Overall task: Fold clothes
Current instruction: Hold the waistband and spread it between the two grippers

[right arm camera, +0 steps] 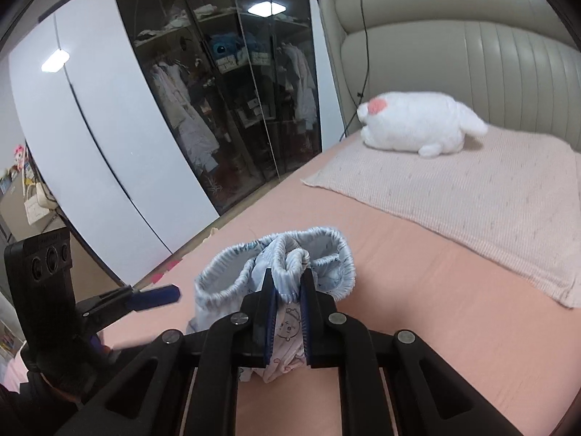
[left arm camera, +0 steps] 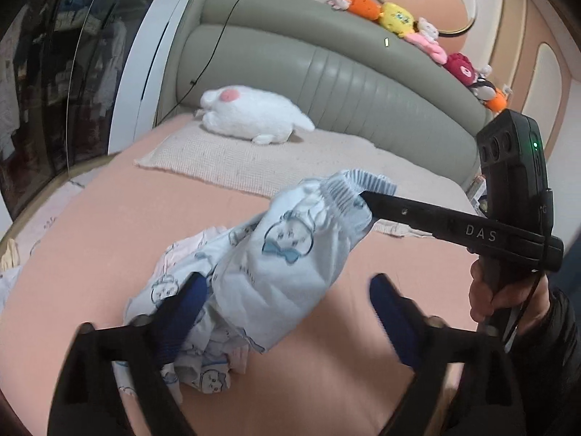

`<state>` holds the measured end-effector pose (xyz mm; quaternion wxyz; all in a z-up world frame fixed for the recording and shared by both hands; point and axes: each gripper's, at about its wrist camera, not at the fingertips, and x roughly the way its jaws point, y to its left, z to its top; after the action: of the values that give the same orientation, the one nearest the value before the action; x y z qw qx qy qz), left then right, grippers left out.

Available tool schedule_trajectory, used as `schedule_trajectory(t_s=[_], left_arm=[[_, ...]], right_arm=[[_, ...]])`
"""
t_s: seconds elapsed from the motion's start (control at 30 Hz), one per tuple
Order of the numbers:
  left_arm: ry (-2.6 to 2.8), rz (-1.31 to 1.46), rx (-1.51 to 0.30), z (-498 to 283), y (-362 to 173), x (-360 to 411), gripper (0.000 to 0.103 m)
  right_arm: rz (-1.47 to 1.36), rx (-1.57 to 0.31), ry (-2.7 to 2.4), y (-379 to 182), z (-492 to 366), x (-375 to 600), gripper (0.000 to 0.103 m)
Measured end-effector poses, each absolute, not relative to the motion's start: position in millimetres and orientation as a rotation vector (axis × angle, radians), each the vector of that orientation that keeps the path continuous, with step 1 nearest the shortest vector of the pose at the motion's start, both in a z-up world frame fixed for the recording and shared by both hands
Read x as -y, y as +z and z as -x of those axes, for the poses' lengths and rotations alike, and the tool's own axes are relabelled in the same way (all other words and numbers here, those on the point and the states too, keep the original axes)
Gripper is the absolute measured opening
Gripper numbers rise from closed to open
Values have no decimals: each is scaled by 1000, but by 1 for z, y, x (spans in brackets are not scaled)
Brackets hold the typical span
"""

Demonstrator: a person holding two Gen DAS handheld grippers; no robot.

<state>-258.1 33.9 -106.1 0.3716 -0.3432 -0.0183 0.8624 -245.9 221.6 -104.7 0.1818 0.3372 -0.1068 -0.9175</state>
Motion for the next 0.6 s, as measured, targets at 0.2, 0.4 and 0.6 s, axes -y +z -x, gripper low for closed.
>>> schedule_trajectory(t_s=[0.2, 0.4, 0.6], left_arm=[[2214, 821, -87, 257, -91, -57, 93], [2216, 845, -106, 269, -110, -47, 93], [2301, 884, -38, 290, -112, -22, 93]], right_arm=[[-936, 241, -2557, -90, 234, -207, 10], [-928, 215, -2544, -88, 230, -203, 10], [-945, 251, -2533, -98, 235, -211, 10]])
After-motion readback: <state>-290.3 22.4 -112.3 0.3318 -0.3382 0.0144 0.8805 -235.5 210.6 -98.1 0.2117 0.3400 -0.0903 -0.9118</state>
